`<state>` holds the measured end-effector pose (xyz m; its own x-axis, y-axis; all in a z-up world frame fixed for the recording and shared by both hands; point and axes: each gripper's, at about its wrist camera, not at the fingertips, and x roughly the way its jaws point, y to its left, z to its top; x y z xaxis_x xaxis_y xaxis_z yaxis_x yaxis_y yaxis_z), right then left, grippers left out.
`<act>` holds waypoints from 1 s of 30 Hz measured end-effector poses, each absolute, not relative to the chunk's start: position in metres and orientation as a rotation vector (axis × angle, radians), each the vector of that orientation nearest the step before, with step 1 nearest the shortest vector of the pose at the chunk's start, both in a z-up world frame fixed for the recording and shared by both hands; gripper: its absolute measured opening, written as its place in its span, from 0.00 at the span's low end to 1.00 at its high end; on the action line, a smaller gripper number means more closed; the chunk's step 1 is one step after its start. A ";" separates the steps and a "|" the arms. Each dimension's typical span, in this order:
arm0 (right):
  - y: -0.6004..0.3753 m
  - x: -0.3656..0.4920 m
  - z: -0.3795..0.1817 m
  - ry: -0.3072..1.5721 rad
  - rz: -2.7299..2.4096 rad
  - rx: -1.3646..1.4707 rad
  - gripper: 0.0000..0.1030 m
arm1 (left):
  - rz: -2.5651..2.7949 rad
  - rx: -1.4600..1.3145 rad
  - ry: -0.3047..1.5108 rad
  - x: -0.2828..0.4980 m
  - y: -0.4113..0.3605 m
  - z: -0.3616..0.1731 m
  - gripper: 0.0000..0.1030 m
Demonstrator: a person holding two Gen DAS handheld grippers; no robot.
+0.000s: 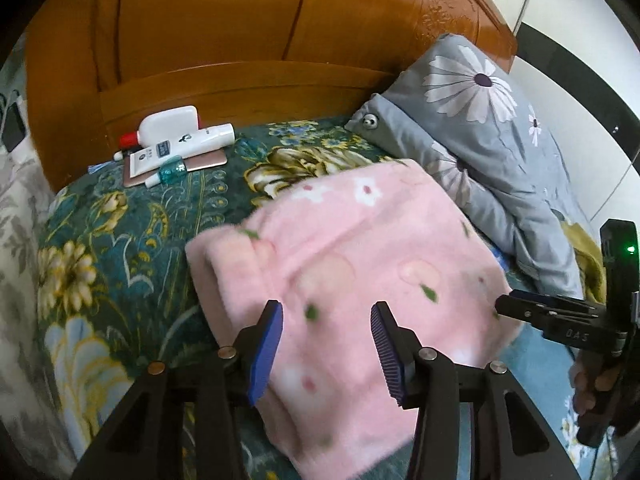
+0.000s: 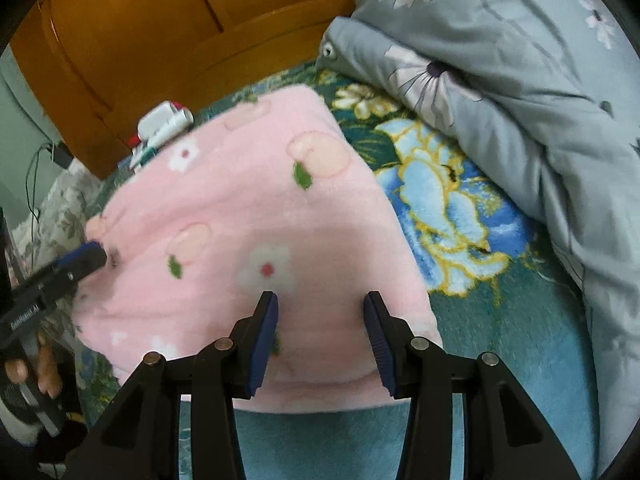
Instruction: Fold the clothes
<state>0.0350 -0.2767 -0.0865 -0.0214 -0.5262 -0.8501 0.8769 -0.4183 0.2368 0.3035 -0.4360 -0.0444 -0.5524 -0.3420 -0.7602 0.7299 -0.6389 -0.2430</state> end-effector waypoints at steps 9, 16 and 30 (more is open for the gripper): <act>-0.250 0.089 -0.107 0.516 -1.633 1.168 0.45 | -2.095 1.024 0.662 0.311 -0.393 -0.059 0.73; -0.240 0.105 -0.122 0.555 -1.633 1.175 0.57 | -2.012 1.062 0.645 0.316 -0.382 -0.081 0.98; -0.235 0.102 -0.138 0.578 -1.662 1.215 0.69 | -1.937 1.154 0.702 0.309 -0.373 -0.130 1.00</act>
<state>0.1019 -0.2353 -0.1376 -0.0411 -0.4190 -0.9071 0.8916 -0.4251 0.1560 0.3089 -0.3729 -0.1303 -0.3022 -0.3281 -0.8950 0.8254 -0.5598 -0.0734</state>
